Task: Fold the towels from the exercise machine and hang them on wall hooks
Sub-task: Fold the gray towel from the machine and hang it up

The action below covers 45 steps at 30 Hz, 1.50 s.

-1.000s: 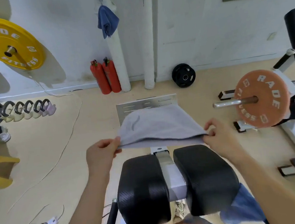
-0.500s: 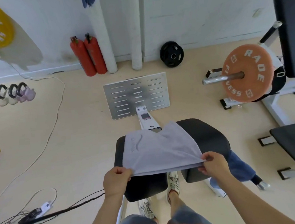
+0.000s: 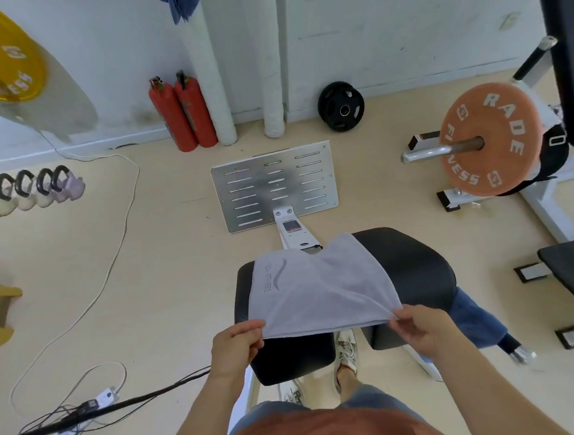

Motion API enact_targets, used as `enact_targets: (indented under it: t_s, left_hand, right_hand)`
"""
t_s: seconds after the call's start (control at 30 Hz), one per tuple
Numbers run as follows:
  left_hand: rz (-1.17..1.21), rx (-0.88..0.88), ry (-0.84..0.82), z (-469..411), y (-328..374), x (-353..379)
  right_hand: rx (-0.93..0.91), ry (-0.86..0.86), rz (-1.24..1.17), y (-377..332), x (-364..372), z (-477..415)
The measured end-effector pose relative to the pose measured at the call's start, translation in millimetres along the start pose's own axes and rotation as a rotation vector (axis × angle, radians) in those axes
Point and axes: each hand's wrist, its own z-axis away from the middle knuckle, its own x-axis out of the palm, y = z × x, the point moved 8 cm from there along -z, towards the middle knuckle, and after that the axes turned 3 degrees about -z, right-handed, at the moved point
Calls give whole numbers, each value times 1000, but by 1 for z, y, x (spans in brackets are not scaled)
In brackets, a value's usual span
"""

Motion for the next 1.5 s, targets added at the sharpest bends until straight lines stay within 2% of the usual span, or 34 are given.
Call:
enact_targets:
  t_s: [0.07, 0.13, 0.3, 0.37, 0.4, 0.43, 0.47, 0.5, 0.53, 0.57, 0.6, 0.67, 0.73, 0.8, 0.87, 0.93, 1.0, 1.07, 1.2, 1.33, 1.43, 1.5]
  left_hand:
    - [-28, 13, -51, -1, -2, 1]
    - [-163, 85, -85, -3, -2, 0]
    - [-566, 337, 71, 3, 15, -6]
    - [-615, 371, 123, 8, 20, -6]
    - [-624, 380, 134, 10, 21, -5]
    - [-628, 392, 137, 11, 22, -5]
    - [-634, 411, 131, 14, 25, -3]
    - [-640, 440, 125, 17, 31, -1]
    - [-629, 463, 115, 21, 38, 1]
    - [-577, 480, 89, 26, 49, 4]
    - [-480, 480, 56, 33, 63, 6]
    - [-268, 518, -14, 46, 110, 13]
    - [-165, 584, -110, 62, 165, 27]
    - [-175, 647, -214, 87, 217, 45]
    - [-266, 746, -298, 115, 258, 63]
    - [-355, 843, -384, 142, 286, 79]
    - [-394, 918, -436, 162, 302, 87]
    - [-353, 992, -395, 178, 319, 85]
    - [-163, 1105, -209, 199, 347, 68]
    - [-188, 1200, -130, 216, 360, 65]
    - [-184, 1249, -116, 220, 367, 59]
    - [-195, 1245, -178, 221, 371, 58]
  right_hand:
    - [86, -47, -160, 7, 6, 0]
    - [108, -89, -246, 8, 13, 1]
    - [153, -100, -492, 17, 24, -2]
    - [51, -55, -360, 14, 23, -8]
    - [100, -67, -284, 14, 29, -3]
    - [48, 29, -121, 13, 23, -1]
    - [-118, 166, 146, 2, 15, 5]
    - [-252, 227, 245, -9, 14, 17]
    - [-331, 188, 143, -16, 18, 28]
    - [-295, 86, -92, -19, 28, 31]
    - [-318, -20, -161, -25, 38, 32]
    - [-380, -81, -146, -54, 50, 52]
    - [-551, -124, 181, -93, 74, 81]
    - [-754, -204, 430, -131, 106, 124]
    - [-891, -381, 487, -156, 137, 176]
    - [-940, -540, 439, -171, 157, 226]
    - [-1014, -612, 425, -184, 165, 260]
    - [-1074, -641, 432, -191, 165, 287]
    - [-1207, -672, 472, -198, 161, 315]
    - [-1341, -700, 497, -201, 158, 339]
    - [-1419, -725, 546, -202, 155, 354]
    - [-1441, -765, 611, -202, 156, 364]
